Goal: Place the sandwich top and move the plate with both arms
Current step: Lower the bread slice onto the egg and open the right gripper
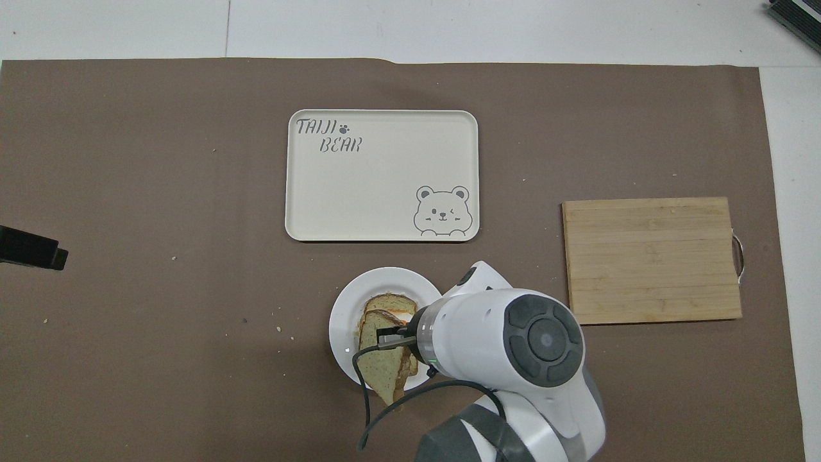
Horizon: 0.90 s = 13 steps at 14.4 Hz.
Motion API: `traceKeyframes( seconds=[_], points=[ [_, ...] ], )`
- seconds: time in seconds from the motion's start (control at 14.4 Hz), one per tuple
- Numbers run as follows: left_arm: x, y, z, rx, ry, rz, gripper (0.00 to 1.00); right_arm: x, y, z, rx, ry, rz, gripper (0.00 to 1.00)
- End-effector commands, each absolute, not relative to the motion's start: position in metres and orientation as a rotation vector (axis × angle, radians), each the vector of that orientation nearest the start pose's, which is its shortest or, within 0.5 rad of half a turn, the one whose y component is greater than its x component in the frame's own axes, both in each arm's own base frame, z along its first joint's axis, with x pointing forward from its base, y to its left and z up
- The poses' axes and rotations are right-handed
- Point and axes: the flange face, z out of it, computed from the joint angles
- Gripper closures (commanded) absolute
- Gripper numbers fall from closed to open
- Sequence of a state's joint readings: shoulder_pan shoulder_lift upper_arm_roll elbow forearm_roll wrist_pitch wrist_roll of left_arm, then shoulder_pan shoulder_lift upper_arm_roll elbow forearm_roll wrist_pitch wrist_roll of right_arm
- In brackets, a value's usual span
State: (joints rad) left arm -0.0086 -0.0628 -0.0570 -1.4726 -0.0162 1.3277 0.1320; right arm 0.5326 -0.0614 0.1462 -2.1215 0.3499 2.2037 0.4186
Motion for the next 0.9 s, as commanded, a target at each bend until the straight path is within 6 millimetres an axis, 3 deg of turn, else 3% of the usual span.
traceKeyframes(
  seconds=[0.0,0.55,0.83],
  points=[
    [0.498,-0.038,0.682,-3.133,0.317,0.133,0.0,0.408,0.354,0.444,-2.807,-0.115,0.011,1.0],
    [0.498,-0.042,0.682,-3.154,0.336,0.135,0.0,0.403,0.353,0.426,-2.81,-0.146,-0.012,1.0],
    [0.498,-0.042,0.682,-3.154,0.331,0.135,0.0,0.421,0.327,0.414,-2.814,-0.285,-0.032,1.0]
  ],
)
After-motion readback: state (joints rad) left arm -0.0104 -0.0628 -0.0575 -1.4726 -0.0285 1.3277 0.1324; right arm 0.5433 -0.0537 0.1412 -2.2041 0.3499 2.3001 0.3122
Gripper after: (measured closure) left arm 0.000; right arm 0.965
